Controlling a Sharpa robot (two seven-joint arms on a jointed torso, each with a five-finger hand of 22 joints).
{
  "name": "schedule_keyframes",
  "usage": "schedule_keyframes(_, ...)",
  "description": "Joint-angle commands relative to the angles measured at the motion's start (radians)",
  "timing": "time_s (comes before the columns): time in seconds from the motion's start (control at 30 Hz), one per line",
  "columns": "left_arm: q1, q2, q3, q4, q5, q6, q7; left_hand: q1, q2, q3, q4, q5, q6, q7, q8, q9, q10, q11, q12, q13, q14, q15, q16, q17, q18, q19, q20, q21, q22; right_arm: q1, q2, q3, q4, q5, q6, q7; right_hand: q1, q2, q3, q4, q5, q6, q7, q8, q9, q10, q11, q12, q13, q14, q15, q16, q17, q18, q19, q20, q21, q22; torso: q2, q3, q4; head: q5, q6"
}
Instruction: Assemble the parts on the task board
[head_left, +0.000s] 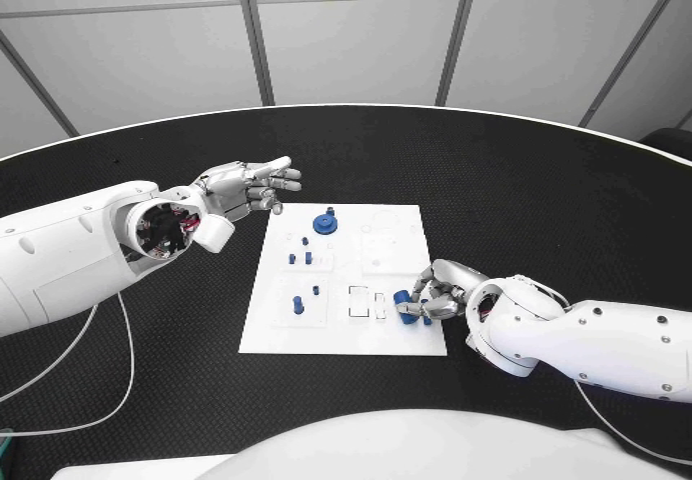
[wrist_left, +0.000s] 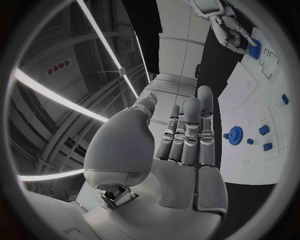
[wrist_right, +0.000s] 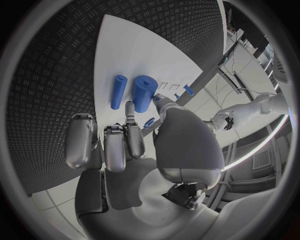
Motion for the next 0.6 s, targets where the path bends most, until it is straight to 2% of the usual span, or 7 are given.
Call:
schedule_keyframes(0.03,0.0,0.0,0.0,0.001,0.0,0.0,0.0,0.001,0.007,-0.007,-0.001,-0.004,-0.008,0.0,0.005,0.0,-0.007,-0.001,0.004,0.001,-0.009,0.0,0.006,-0.001,0.007,0.001,0.005,-0.006,-0.001,-0.001,0.005,0.0,-0.004,0.0,0.002,-0.001,-0.01,-0.002,-0.001,0.007,-0.004,-0.002,-0.006,0.004,0.002,0.005,-0.001,-0.006,0.104,0.093,-0.001,0.006,0.191,-0.017,0.059,-0.001,0.002,0.115,0.0,-0.0001,0.0003,0.001,0.0)
schedule_keyframes(0.6,0.0,-0.003,0.0,0.005,0.0,-0.002,-0.002,0.001,0.007,-0.007,-0.001,-0.004,-0.008,0.0,0.005,0.0,-0.007,-0.001,0.004,0.001,-0.009,0.0,0.006,-0.001,0.007,0.001,0.005,-0.006,-0.001,-0.007,0.016,0.0,-0.014,0.0,-0.007,-0.003,0.006,0.016,0.001,0.013,0.006,0.007,-0.009,0.013,0.01,0.008,-0.004,-0.003,0.11,0.093,-0.003,0.008,0.193,-0.019,0.06,-0.003,0.011,0.122,0.001,-0.0006,-0.0008,0.003,0.0)
